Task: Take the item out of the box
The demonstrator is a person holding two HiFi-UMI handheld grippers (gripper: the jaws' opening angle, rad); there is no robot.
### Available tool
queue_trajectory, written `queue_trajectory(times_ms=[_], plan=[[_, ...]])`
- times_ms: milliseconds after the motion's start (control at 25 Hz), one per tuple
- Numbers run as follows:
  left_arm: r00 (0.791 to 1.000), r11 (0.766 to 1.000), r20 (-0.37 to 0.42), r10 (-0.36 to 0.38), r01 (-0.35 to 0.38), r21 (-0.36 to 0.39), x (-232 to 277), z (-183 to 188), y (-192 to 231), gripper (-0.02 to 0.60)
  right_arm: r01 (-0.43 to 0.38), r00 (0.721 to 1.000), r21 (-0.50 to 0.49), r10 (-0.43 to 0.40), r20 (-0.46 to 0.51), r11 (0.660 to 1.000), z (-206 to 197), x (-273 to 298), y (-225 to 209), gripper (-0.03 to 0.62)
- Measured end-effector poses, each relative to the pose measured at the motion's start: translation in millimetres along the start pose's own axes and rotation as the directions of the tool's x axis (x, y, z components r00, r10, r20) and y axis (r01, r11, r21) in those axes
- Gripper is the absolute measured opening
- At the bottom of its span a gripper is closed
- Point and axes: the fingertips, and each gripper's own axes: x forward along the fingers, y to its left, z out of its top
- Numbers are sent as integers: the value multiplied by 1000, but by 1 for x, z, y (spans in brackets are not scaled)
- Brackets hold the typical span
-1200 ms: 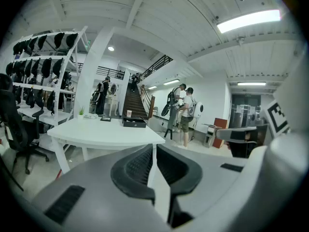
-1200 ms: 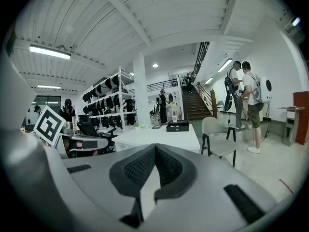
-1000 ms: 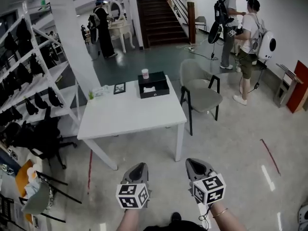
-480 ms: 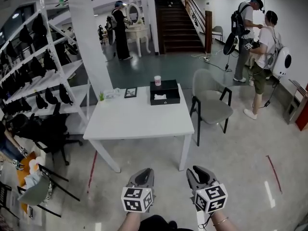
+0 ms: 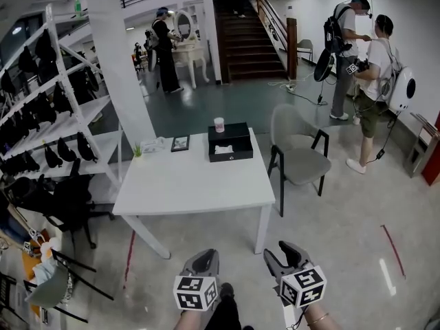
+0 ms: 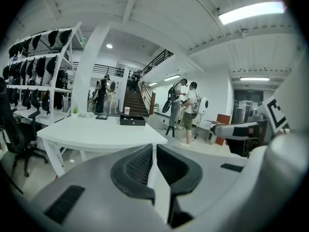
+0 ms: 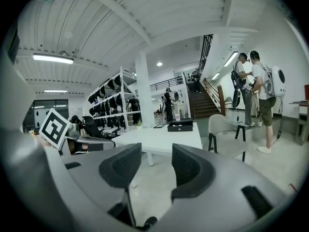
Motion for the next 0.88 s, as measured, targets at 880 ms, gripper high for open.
queue_trajectory(times_ms=[880], plan=[[1000, 999, -4, -2, 2, -35, 177, 82, 160, 28, 47, 997, 32, -45, -70, 998, 52, 230, -61, 218]])
